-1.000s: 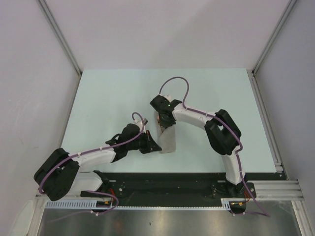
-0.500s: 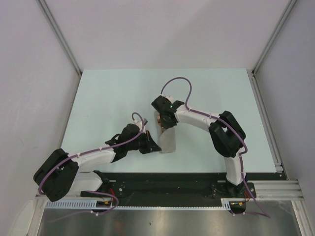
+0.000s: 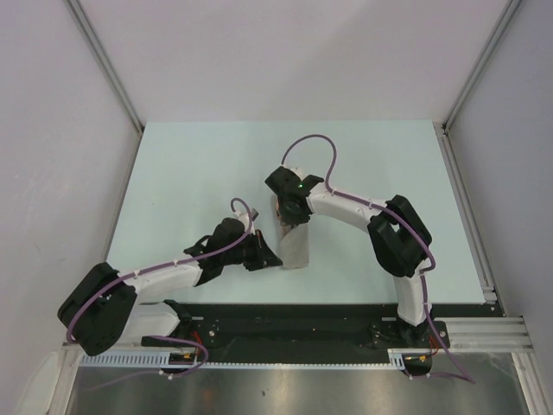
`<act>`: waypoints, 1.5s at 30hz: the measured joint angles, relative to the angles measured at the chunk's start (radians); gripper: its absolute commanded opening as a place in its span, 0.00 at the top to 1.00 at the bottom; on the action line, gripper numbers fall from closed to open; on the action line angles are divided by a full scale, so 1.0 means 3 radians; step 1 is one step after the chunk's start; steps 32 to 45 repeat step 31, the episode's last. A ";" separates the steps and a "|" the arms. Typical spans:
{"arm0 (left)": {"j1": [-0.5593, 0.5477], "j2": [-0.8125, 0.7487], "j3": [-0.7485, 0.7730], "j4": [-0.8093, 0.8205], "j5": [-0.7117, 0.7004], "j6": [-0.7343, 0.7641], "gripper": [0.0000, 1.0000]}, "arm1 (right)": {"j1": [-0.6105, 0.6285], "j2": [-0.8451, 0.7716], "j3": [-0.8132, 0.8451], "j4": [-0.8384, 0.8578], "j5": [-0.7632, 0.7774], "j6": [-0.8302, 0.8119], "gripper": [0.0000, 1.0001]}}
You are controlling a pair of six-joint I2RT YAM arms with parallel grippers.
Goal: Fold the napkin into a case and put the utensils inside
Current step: Insert the knife into the folded napkin, then reset both arms
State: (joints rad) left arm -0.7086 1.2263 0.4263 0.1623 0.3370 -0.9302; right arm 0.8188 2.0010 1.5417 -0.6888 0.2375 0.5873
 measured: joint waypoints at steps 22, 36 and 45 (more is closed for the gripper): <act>-0.0473 -0.1844 -0.0651 -0.0324 -0.0356 0.0221 0.59 | -0.0084 -0.2397 -0.1673 0.0160 -0.0067 0.0015 0.00; -0.0659 -0.2356 -0.0767 -0.0426 -0.0552 0.0106 0.55 | -0.0127 -0.4185 -0.3354 0.0656 -0.0342 0.0425 0.00; -0.0659 -0.2356 -0.0767 -0.0426 -0.0552 0.0106 0.55 | -0.0127 -0.4185 -0.3354 0.0656 -0.0342 0.0425 0.00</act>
